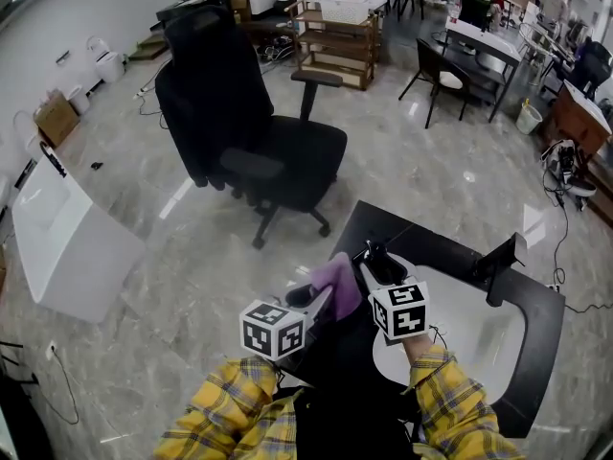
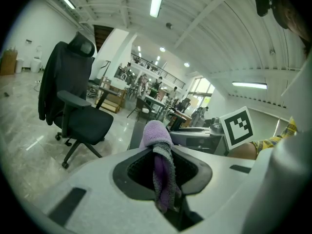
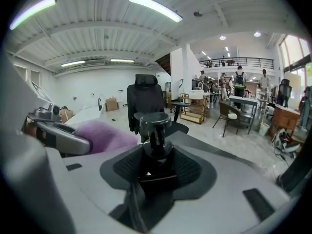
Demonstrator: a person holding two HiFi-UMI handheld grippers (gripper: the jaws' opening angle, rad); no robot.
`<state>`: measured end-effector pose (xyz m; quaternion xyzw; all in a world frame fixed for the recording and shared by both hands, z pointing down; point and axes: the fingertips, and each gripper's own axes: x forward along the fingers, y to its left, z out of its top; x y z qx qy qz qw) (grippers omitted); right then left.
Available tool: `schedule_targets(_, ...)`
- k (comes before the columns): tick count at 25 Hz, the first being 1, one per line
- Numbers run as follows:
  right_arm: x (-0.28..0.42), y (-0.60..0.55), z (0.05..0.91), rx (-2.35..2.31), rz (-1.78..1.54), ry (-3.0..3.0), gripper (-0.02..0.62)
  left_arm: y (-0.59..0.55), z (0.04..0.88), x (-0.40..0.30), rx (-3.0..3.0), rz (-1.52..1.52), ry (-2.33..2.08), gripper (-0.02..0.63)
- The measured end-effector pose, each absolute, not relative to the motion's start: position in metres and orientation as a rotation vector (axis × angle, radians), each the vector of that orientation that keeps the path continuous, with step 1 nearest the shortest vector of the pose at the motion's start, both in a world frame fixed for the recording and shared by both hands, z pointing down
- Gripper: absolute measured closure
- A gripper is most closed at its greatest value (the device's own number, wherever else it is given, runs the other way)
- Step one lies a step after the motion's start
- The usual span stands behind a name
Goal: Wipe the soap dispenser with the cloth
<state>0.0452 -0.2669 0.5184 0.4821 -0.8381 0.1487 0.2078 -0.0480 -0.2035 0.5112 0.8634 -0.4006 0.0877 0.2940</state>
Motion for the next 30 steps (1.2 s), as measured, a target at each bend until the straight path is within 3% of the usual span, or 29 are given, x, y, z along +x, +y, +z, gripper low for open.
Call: schedule_targets(30,0.084,-0.230,0.504,1.517,0.440,-2.330,0.411,-0.221,0.488,-0.016,2.397,0.167,-1.041,0.541)
